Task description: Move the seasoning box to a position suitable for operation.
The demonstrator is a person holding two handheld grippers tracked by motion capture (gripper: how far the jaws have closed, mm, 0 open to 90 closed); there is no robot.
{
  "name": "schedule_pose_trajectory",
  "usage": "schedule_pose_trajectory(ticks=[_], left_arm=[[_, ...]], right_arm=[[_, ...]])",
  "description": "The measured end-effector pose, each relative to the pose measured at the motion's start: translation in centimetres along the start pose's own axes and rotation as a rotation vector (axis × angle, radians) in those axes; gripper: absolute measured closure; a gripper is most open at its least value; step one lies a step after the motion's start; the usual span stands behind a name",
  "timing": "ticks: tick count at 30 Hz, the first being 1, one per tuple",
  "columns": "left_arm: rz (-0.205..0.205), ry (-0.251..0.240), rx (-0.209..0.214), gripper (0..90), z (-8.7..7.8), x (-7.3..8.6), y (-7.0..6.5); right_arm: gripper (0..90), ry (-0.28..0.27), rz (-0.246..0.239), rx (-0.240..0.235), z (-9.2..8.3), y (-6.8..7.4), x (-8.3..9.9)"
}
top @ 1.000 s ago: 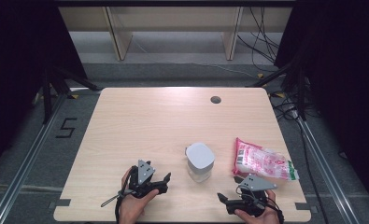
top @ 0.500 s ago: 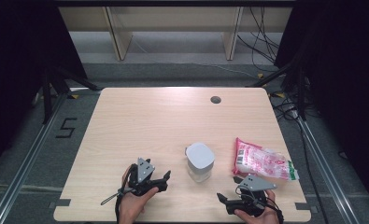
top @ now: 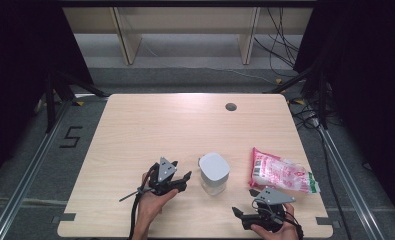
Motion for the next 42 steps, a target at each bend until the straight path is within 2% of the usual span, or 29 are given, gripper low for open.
schedule_pose_trajectory(ticks=[2, 3, 4, 6, 8, 10, 11, 13, 16, 17, 19, 20, 21, 24, 25, 28, 29, 31, 33, 34, 35, 37, 40, 42], left_arm=[[-0.006, 0.002, 0.012, 40.8, 0.3, 0.0, -0.1], [0.012, -0.003, 0.024, 45.1, 0.7, -0.1, -0.1], [0.004, -0.011, 0.032, 45.7, 1.0, -0.2, -0.1], [0.014, -0.004, 0.034, 49.6, 1.0, -0.2, 0.0], [0.007, -0.016, 0.059, 52.4, 1.8, -0.3, -0.1], [0.021, -0.002, 0.064, 55.2, 2.4, -0.3, -0.1], [0.025, -0.002, 0.076, 55.8, 2.7, -0.3, -0.2], [0.025, 0.003, 0.087, 58.9, 2.8, -0.2, -0.2], [0.043, 0.002, 0.099, 60.7, 3.4, -0.5, -0.7], [0.072, 0.001, 0.108, 61.4, 3.4, -0.6, -0.6], [0.059, 0.001, 0.107, 63.3, 3.6, -0.7, -0.8], [0.049, -0.003, 0.12, 64.1, 3.9, -0.8, -0.9], [0.042, -0.005, 0.131, 64.8, 4.0, -0.9, -1.0], [0.042, -0.006, 0.153, 67.9, 4.4, -1.0, -1.2], [0.03, -0.015, 0.158, 68.7, 4.5, -1.1, -1.5], [0.07, -0.026, 0.172, 72.2, 4.7, -1.5, -1.4], [0.044, -0.031, 0.168, 74.0, 4.8, -1.6, -1.6], [0.044, -0.039, 0.181, 78.6, 4.9, -1.7, -1.7], [0.076, -0.035, 0.167, 79.9, 4.8, -1.7, -1.8], [0.071, -0.035, 0.17, 80.3, 4.7, -1.6, -1.9], [0.082, -0.031, 0.157, 80.7, 4.5, -1.6, -1.8], [0.063, -0.045, 0.153, 81.2, 4.2, -1.5, -1.8], [0.075, -0.05, 0.131, 81.5, 3.4, -1.1, -1.7], [0.069, -0.057, 0.122, 81.7, 2.8, -0.9, -1.7]], right_arm=[[17.3, 0.002, 0.009, 0.002, 0.0, 0.1, 0.0], [17.3, -0.006, 0.017, 0.024, -0.1, 0.0, 0.0], [17.3, -0.009, 0.009, 0.017, 0.0, 0.0, -0.1], [17.4, -0.014, 0.001, 0.026, 0.0, -0.1, -0.1], [17.3, -0.009, 0.015, 0.019, 0.0, 0.0, 0.0], [17.5, -0.011, 0.018, 0.013, 0.0, 0.1, -0.1], [17.6, -0.017, -0.006, 0.026, 0.0, -0.2, -0.1], [17.6, -0.008, 0.012, 0.026, -0.1, -0.1, 0.0], [17.6, -0.004, 0.037, 0.028, -0.1, 0.1, 0.0], [17.6, -0.003, 0.036, 0.027, -0.1, 0.1, 0.0], [17.7, -0.005, 0.004, 0.005, 0.0, 0.0, 0.0], [17.8, -0.004, 0.006, 0.002, 0.0, 0.0, 0.0], [17.8, -0.008, 0.007, 0.025, -0.1, -0.1, -0.1], [17.8, -0.005, 0.004, 0.012, 0.0, 0.0, 0.0], [17.8, -0.006, 0.0, 0.012, 0.1, 0.0, 0.0], [17.9, -0.002, 0.006, 0.011, 0.0, 0.0, 0.0], [17.9, -0.002, 0.008, 0.02, 0.0, 0.0, 0.0], [17.9, -0.003, 0.005, 0.016, 0.0, 0.0, 0.0], [17.9, -0.002, 0.005, 0.016, 0.0, 0.0, 0.0], [17.9, -0.003, 0.006, 0.016, 0.0, 0.0, 0.0], [17.9, -0.002, 0.007, 0.018, 0.0, 0.0, 0.0], [17.9, -0.002, 0.007, 0.018, 0.0, 0.0, 0.0], [18.0, -0.002, 0.004, 0.014, 0.0, 0.0, 0.0], [17.9, -0.002, 0.005, 0.015, 0.0, 0.0, 0.0]])
Point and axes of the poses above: each handheld gripper's, and its own axes: z roughly forward along the jaws, x roughly out of its underside, y roughly to its left, the point moved 9 cm from there along z, roughly forward along the jaws, and after that the axes turned 8 degrees about -y, right-handed, at the moved point
